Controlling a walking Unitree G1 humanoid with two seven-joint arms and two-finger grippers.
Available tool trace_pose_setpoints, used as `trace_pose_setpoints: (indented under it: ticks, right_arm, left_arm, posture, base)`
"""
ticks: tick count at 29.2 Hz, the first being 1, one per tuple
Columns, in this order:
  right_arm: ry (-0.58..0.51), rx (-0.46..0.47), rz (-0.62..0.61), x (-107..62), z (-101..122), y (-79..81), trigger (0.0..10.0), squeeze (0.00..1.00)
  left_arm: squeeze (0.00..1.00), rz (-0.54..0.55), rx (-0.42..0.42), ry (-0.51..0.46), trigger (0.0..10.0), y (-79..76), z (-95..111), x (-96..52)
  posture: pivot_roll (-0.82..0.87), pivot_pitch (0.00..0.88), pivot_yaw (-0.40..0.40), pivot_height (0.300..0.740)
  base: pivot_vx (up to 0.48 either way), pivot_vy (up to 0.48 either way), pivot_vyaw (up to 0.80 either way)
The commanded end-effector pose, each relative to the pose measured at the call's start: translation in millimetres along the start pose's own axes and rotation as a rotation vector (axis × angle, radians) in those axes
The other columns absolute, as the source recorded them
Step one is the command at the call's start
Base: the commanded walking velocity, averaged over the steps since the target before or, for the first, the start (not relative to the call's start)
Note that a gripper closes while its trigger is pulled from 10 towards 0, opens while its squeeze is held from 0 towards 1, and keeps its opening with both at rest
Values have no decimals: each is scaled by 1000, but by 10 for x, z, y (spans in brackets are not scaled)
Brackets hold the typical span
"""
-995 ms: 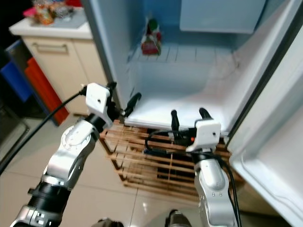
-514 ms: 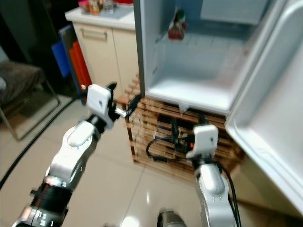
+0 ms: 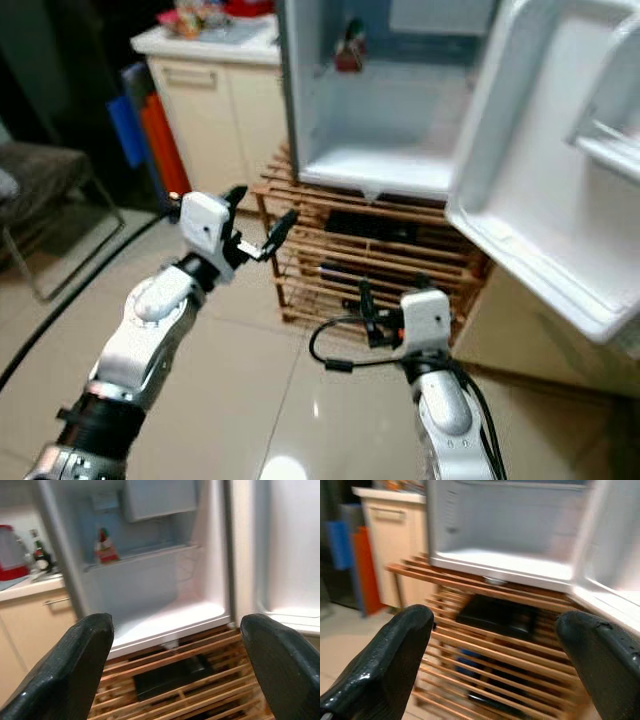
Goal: Restocking fridge
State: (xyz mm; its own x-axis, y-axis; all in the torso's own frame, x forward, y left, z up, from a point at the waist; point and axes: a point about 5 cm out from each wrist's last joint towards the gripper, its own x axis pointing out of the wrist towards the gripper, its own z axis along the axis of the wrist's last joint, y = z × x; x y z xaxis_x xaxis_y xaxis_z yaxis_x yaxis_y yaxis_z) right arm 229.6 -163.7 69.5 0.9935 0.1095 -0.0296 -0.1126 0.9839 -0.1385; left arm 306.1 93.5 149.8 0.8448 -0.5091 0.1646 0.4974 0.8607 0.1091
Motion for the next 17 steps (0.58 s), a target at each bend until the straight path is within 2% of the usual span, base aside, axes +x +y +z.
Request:
trace_pose_setpoints:
  ticks: [1, 6, 9, 10, 11, 12, 16, 17]
  right_arm:
    - [18, -32, -54, 25, -20, -102, 10000, 0]
    - [22, -46, -74, 4, -36, -144, 10000, 0]
    - [64, -68, -88, -58, -120, -184, 10000, 0]
    - [141, -102, -95, -160, -267, -244, 10000, 0]
    - [141, -102, -95, -160, -267, -244, 10000, 0]
    - [188, -123, -97, -217, -356, -275, 10000, 0]
    - [514, -164, -49, -636, -886, -399, 10000, 0]
    - [556, -178, -45, -714, -952, -430, 10000, 0]
  left_arm:
    - [0, -11, -8, -10, 10000, -25, 20, 43]
    - [0, -7, -15, -5, 10000, 7, -6, 34]
    - [0, 7, -9, 15, 10000, 51, -68, -32]
    - [0, 35, -25, 59, 10000, 104, -167, -128]
    - [0, 35, -25, 59, 10000, 104, -167, -128]
    - [0, 47, -33, 83, 10000, 117, -217, -168]
    - [0, 93, -24, 163, 10000, 210, -396, -302]
    - [0, 102, -24, 175, 10000, 233, -423, -316]
  posture:
    - [-255, 0, 84, 740]
    - [-259, 0, 84, 740]
    - [-268, 0, 90, 740]
    - [-269, 0, 91, 740]
    - [-269, 0, 91, 740]
    - [-264, 0, 86, 740]
    - [-259, 0, 82, 740]
    - [-256, 0, 80, 740]
  base:
    - [0, -416, 0]
    - [246, -410, 0]
    - [246, -409, 0]
    - [304, -368, 0]
    - [304, -368, 0]
    - [0, 0, 0]
    - [0, 0, 0]
    - [0, 0, 0]
